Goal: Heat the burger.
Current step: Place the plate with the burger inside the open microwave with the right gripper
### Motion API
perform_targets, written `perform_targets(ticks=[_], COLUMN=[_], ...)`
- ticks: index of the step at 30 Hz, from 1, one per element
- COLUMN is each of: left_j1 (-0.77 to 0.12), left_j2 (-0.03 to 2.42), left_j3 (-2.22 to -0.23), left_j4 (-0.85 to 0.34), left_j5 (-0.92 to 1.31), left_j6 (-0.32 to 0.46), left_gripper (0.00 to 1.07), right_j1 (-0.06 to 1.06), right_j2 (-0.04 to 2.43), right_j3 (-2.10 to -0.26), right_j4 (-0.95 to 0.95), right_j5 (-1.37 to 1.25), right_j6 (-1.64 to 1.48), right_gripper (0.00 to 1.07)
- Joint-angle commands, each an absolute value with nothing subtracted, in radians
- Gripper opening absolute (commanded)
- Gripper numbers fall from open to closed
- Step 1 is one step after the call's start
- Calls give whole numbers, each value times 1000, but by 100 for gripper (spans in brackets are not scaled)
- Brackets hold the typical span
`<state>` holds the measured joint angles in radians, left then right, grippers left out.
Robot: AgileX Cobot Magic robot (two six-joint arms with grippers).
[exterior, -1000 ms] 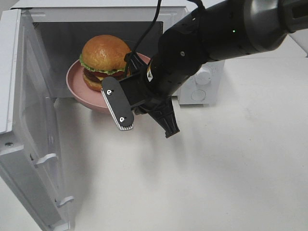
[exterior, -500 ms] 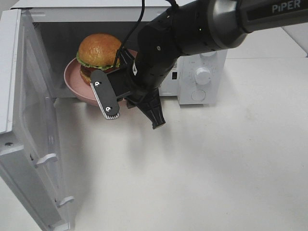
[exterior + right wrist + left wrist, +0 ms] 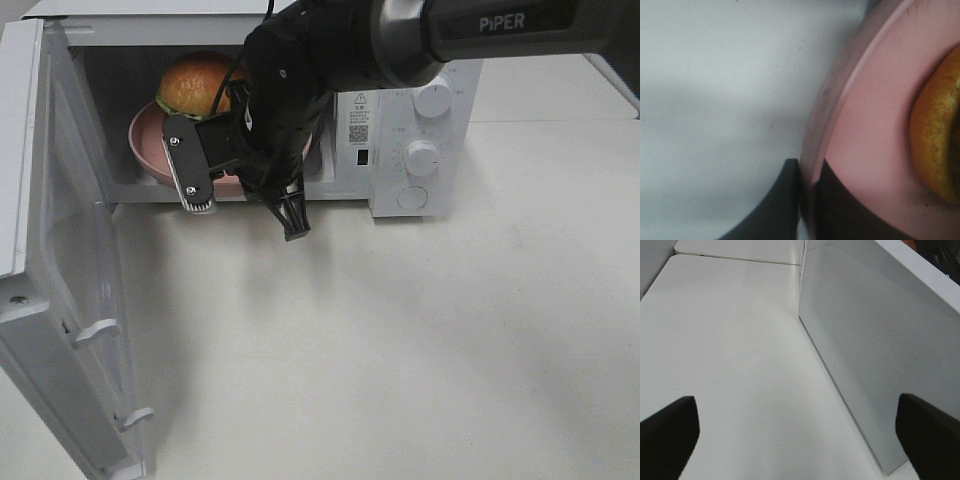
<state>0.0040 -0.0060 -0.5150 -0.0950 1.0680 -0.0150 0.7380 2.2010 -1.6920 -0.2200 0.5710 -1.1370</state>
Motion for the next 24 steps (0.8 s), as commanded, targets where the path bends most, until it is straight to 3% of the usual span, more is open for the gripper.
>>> perform_targets(ticks=[1, 24], left_j1=[7, 7], left_j2=[-23, -23], left_j3=[-516, -516], left_j4=[-98, -98], left_j5=[1068, 1068], left_j6=[-15, -16], left_gripper=[100, 100], right_j1=[724, 698], right_j2=[2211, 2339], right_j3=[-1752, -1965], right_j4=[-246, -248], right_j5=[535, 573], right_j6=[-1110, -1100], right_gripper=[0, 0])
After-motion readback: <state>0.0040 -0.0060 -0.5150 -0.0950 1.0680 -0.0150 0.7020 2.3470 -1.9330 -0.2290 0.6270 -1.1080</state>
